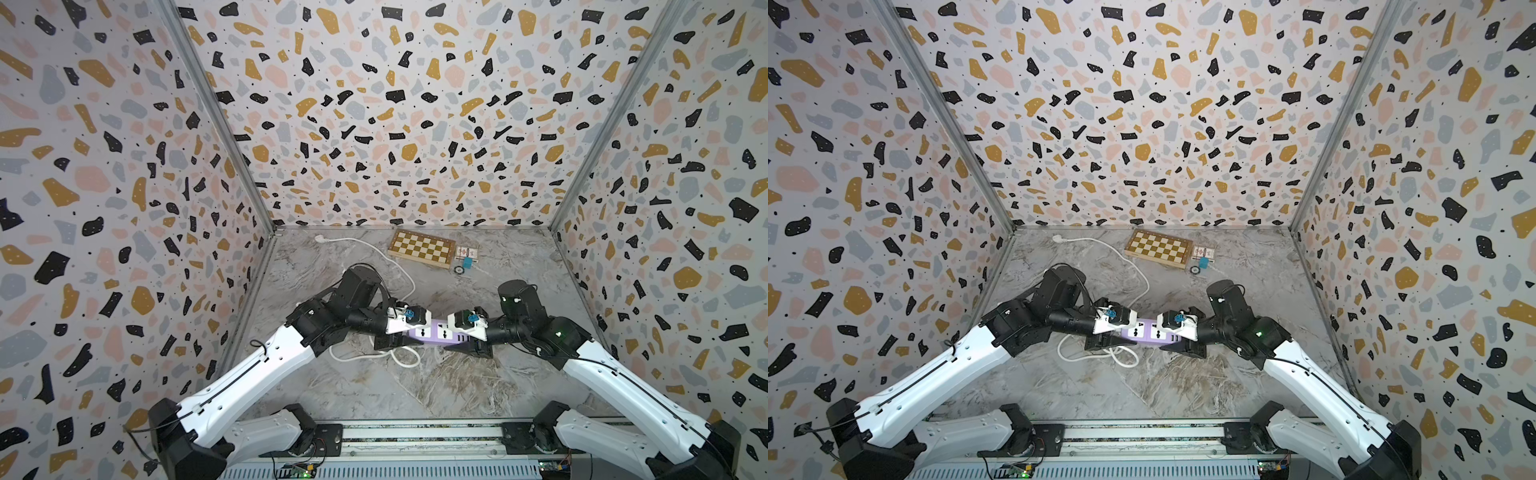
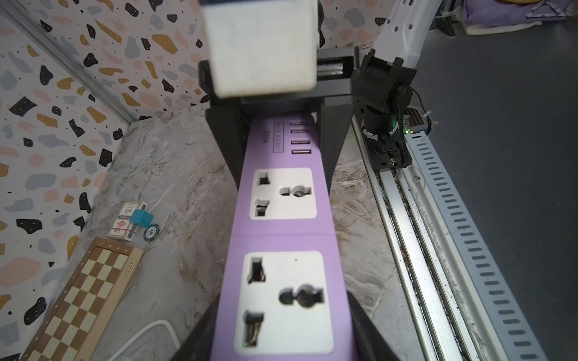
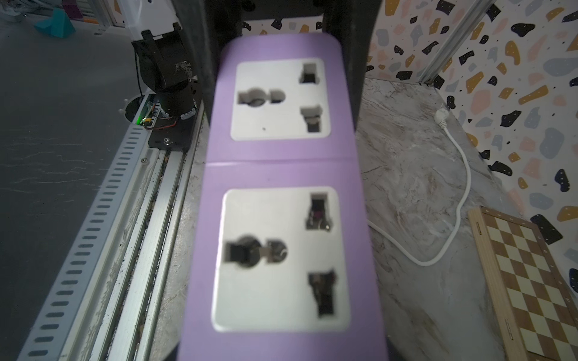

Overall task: Wrap the cord around the power strip
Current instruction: Adjust the power strip at the center of the board, then wrap the power cord around the power strip.

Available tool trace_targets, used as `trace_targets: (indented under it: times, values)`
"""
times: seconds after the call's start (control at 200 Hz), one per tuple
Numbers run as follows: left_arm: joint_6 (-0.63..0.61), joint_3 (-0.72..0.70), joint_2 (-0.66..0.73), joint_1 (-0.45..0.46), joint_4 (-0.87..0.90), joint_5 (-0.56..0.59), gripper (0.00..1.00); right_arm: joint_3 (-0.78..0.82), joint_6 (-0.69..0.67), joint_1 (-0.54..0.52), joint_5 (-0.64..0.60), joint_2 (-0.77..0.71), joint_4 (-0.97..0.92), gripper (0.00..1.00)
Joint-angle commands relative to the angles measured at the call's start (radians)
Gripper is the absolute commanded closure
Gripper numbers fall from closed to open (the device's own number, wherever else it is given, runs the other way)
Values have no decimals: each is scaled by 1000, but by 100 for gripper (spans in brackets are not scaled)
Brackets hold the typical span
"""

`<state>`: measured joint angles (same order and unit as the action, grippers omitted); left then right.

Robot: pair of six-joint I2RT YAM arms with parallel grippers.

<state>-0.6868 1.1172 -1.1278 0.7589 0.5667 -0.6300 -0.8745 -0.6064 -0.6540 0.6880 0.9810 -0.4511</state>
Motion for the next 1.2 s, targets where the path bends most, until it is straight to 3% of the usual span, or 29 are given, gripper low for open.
trace_targets:
  times: [0.0, 0.05, 0.23, 0.32, 0.416, 0.671, 0.811, 1.011, 1.196]
  values:
    - [18, -2, 25, 28, -157, -112, 100, -31, 22, -5, -16, 10, 43, 65]
    - [26, -6, 29, 29, -172, -109, 97, -31, 22, -4, -17, 13, 43, 68]
    - [73, -30, 69, 28, -234, 11, 36, -31, 43, -3, -66, 27, 47, 82]
    - [100, -64, 123, 23, -293, 149, 21, -23, 65, 11, -88, 18, 65, 86]
    - [135, -109, 190, -8, -328, 236, 14, -16, 91, 42, -81, -1, 87, 87]
    - [327, -362, 377, -152, -452, 289, 10, -50, 130, 103, -63, -31, 108, 91]
    - [423, -523, 413, -166, -607, 278, 11, -106, 137, 123, -58, -30, 83, 91]
    - [560, -639, 274, -167, -854, 236, 12, -176, 143, 130, -56, -25, 42, 91]
    - [606, -688, 137, -167, -1058, 297, 15, -205, 171, 136, -51, -34, 42, 92]
